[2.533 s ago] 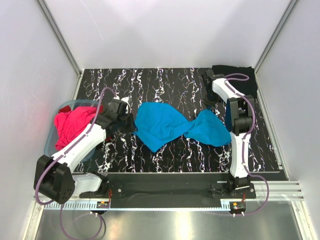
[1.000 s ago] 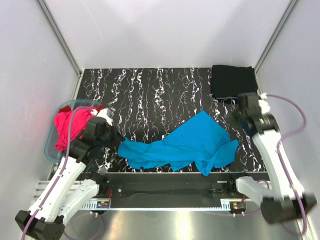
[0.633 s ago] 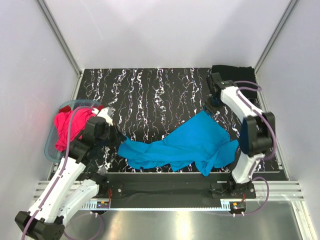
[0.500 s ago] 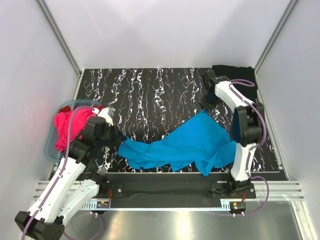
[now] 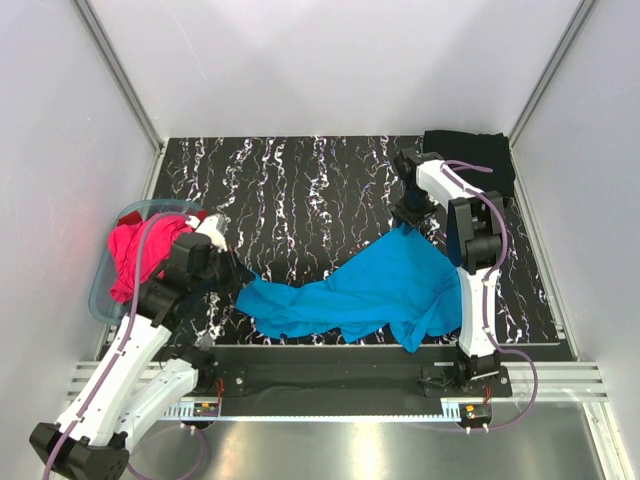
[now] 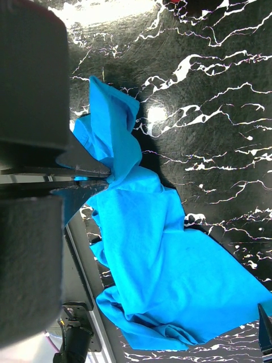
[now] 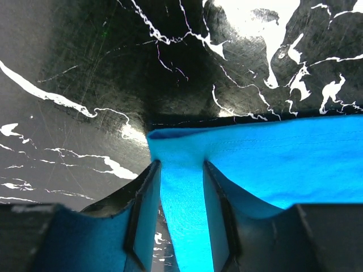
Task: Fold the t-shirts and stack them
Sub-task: Flatten the tshirt out
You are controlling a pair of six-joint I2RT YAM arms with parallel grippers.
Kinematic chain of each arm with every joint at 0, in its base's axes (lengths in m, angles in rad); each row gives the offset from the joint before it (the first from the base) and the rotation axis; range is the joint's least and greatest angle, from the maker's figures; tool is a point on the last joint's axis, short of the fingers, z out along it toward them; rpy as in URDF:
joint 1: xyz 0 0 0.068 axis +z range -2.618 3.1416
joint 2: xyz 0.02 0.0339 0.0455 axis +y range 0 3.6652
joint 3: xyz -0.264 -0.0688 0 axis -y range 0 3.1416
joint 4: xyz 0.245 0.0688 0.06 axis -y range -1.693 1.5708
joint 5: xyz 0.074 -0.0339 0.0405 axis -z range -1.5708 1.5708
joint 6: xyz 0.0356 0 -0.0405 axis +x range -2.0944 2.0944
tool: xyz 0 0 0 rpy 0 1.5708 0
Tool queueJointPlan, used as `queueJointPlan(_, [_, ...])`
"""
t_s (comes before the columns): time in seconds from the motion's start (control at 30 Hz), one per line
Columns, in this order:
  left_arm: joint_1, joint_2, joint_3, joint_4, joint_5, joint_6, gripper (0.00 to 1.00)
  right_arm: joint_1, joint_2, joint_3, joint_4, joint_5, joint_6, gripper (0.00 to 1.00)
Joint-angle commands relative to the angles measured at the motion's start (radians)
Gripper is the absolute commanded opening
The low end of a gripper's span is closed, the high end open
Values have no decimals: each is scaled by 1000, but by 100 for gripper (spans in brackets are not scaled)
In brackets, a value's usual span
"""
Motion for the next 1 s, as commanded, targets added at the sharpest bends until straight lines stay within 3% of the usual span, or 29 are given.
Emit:
queueJointPlan(0.0, [-3, -10, 1, 45, 32, 20, 0, 9, 23, 40, -31, 70, 26, 43])
queueJointPlan(0.5, [-4, -19, -3, 48, 31, 17, 0, 9, -49, 75, -20, 80, 20, 34])
queueJointPlan(0.97, [-3, -29, -5, 46, 34, 19, 0, 9, 24, 90, -8, 115, 35, 41])
